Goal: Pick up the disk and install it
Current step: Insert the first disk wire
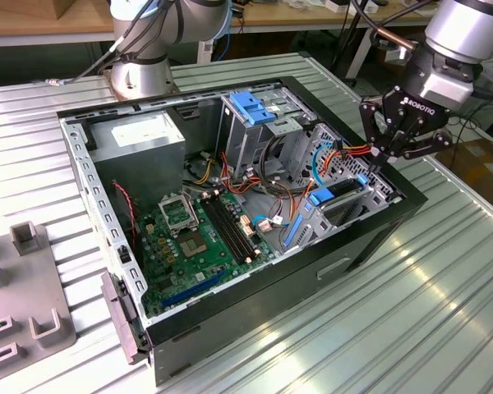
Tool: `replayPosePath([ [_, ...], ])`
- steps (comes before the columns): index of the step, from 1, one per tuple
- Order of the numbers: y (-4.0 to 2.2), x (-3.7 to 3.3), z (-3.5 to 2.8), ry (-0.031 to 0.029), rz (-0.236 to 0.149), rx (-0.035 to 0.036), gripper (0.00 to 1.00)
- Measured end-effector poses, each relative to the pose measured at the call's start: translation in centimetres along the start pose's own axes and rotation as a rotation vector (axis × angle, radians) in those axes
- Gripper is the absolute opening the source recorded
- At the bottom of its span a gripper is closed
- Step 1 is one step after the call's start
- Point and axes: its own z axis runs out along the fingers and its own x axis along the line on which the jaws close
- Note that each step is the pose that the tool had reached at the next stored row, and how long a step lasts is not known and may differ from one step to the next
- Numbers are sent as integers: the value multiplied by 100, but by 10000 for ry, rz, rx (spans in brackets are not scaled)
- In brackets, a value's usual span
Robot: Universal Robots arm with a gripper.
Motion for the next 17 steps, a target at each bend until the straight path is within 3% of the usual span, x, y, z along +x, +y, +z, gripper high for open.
replayPosePath([
  [6, -3, 2, 1, 49, -825, 21, 11],
  [13, -3, 2, 1, 60, -1004, 26, 11],
  [16, -3, 2, 1, 89, -1474, 38, 11],
  [17, -3, 2, 2, 114, -1882, 48, 11],
])
